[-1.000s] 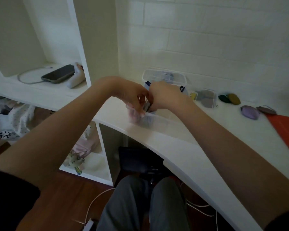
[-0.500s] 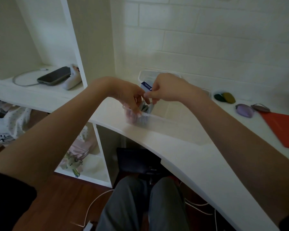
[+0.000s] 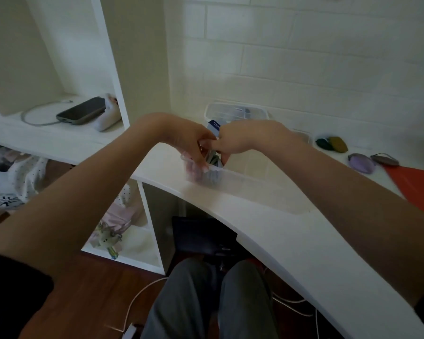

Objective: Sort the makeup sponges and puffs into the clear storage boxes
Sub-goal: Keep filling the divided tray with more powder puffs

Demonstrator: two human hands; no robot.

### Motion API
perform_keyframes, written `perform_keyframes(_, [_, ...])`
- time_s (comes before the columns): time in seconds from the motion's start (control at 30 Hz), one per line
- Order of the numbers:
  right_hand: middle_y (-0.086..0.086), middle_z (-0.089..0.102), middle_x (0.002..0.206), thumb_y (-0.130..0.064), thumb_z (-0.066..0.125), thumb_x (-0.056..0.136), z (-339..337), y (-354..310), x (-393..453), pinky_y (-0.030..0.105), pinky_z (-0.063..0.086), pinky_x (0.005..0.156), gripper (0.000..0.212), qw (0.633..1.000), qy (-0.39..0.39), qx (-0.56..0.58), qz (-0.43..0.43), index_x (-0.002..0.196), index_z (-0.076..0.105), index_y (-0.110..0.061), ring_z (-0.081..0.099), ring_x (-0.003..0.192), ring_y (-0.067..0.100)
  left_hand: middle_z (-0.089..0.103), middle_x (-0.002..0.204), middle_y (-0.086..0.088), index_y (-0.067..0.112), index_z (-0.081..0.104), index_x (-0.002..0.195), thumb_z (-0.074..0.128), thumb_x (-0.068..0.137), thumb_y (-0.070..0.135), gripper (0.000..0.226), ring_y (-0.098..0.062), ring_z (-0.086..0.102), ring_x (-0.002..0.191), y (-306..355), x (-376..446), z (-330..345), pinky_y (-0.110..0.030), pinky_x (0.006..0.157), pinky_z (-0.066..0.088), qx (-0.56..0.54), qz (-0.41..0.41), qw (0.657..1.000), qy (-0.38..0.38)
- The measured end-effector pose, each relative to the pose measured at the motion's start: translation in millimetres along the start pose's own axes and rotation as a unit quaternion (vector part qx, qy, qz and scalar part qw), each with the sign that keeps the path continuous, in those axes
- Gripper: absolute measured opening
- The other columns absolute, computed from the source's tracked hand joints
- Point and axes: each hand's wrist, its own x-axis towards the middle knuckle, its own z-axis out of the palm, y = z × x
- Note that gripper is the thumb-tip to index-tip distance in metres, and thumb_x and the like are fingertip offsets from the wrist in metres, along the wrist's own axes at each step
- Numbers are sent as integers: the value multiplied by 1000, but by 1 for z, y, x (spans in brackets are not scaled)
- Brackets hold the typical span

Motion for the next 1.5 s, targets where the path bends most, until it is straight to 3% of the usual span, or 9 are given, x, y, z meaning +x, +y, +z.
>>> perform_keyframes(0.1, [-2, 60, 85, -55, 24, 98, 0, 2, 1, 23, 35, 77, 54, 1000, -9, -2, -19, 82, 61, -19, 51, 80, 16, 63, 104, 9, 29, 51, 111, 78, 73, 33, 47, -11, 58, 97, 0, -1, 0, -23, 84, 38, -3, 0, 1000, -2])
perform_keyframes(0.17, [-4, 57, 64, -52, 29, 99, -1, 8, -2, 19, 37, 63, 60, 998, 50, 40, -26, 70, 63, -12, 49, 61, 13, 62, 88, 14, 32, 52, 105, 78, 73, 31, 41, -7, 57, 84, 0, 0, 0, -21, 78, 40, -12, 8, 1000, -9])
perform_keyframes(0.27, [-8, 54, 47, -50, 34, 99, -2, 20, -2, 21, 35, 55, 62, 981, 166, 99, -21, 67, 72, -12, 51, 55, 8, 55, 88, 18, 32, 50, 125, 76, 74, 34, 57, -2, 53, 80, 0, 0, 0, -22, 81, 40, 1, 16, 1000, -12])
perform_keyframes(0.4, [1, 72, 81, -37, 42, 97, -2, 19, 2, 27, 47, 73, 44, 989, 109, 101, -17, 77, 73, -13, 65, 80, 17, 55, 92, 15, 29, 46, 133, 76, 75, 34, 66, -2, 53, 84, 0, 2, 0, -24, 83, 40, 3, 13, 1000, -16])
perform_keyframes(0.57, [6, 69, 91, -23, 58, 88, -2, 16, 0, 21, 48, 66, 18, 995, 24, 95, -16, 93, 70, -11, 68, 80, 19, 61, 93, 7, 25, 46, 133, 76, 74, 32, 67, -6, 58, 85, 0, 3, -1, -24, 81, 41, -15, 13, 1000, -20])
perform_keyframes(0.83, [-2, 66, 81, -29, 77, 76, -4, 9, 2, 14, 36, 53, 20, 993, 105, 46, -18, 90, 72, -15, 56, 74, 12, 63, 90, 8, 28, 50, 119, 78, 70, 37, 58, -7, 59, 83, -4, 5, 0, -21, 72, 43, -5, 15, 1000, -9])
perform_keyframes(1.1, [8, 70, 99, -20, 78, 75, 2, 1, 9, 29, 48, 76, 24, 993, 115, 2, 25, 97, 72, -14, 63, 93, 24, 63, 93, 10, 29, 48, 126, 79, 70, 38, 64, -6, 58, 84, -2, 6, -1, -24, 79, 42, 7, 14, 1000, -14])
perform_keyframes(1.23, [13, 68, 101, -10, 70, 78, 17, 4, 20, 31, 47, 71, 21, 983, 160, 59, 64, 99, 69, -9, 64, 92, 30, 61, 87, 10, 24, 43, 136, 78, 72, 33, 74, -4, 57, 78, -1, 6, -1, -24, 79, 43, 1, 9, 1000, -19])
perform_keyframes(1.5, [7, 73, 85, -21, 74, 78, 15, 21, 2, 23, 43, 61, 14, 962, 192, 195, 20, 88, 78, -12, 61, 75, 14, 63, 89, 8, 27, 45, 133, 78, 73, 30, 69, -6, 58, 81, -2, 4, -1, -24, 77, 42, -17, 11, 999, -25])
